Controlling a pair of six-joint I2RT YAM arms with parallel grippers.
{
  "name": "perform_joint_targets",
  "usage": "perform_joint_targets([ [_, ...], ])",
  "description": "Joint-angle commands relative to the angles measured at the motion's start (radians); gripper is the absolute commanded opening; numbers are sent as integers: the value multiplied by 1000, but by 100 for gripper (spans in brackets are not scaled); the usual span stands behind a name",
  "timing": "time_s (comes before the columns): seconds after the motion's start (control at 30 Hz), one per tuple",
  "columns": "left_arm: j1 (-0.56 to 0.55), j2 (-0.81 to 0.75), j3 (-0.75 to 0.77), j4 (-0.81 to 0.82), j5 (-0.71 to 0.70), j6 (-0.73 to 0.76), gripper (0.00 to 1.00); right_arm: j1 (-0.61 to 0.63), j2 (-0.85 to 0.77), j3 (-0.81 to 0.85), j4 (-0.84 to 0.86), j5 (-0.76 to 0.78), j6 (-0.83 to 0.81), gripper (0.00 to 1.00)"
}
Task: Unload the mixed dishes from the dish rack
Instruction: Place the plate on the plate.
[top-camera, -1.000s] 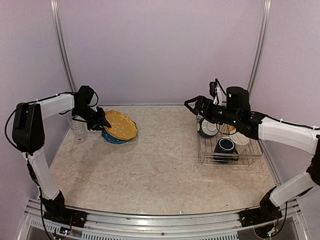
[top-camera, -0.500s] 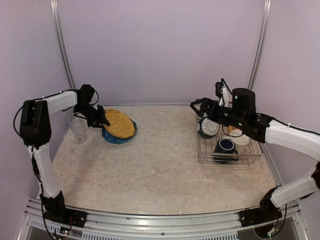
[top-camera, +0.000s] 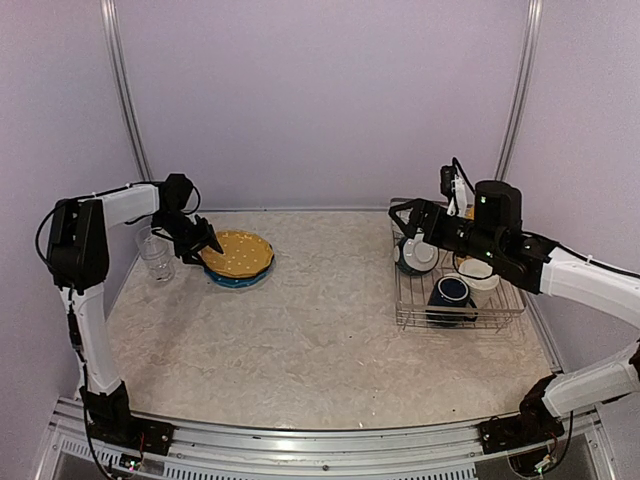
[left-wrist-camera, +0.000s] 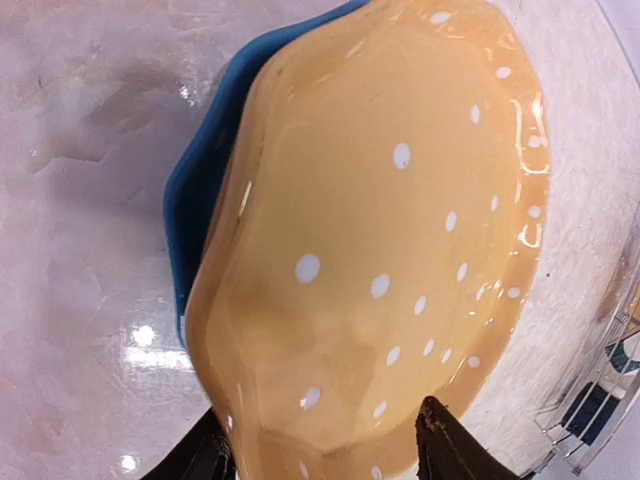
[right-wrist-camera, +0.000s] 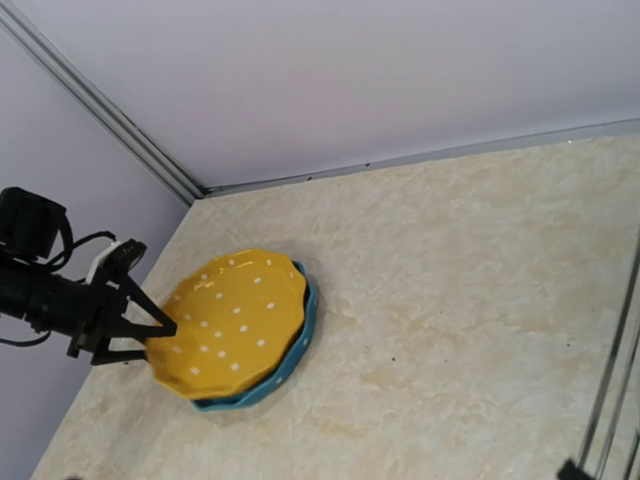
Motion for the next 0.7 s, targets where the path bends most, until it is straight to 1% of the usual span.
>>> perform_joint_targets([
  [0.0, 0, 5, 19, 6, -16, 6, 63, -4, -24, -19, -6, 16, -4, 100],
  [0.1, -1, 14, 26, -11, -49, 7, 75, -4, -19, -9, -11, 16, -6, 100],
  [0.23, -3, 22, 39, -26, -75, 14, 78, -4, -22, -1, -18, 20, -10, 100],
  [0.33, -19, -5, 38, -33, -125, 28, 81, -5, -21, 19, -51, 30, -32, 100],
  [0.4, -32, -42, 23, -25, -153, 41, 84, -5, -21, 40, -99, 51, -57, 100],
  [0.5, -64, -139, -19, 11, -186, 66, 90, -4, -36, 59, -191, 120, -98, 100],
  [0.67, -144, -352, -112, 110, -211, 131, 96, -4, -46, 108, -372, 264, -164, 100],
])
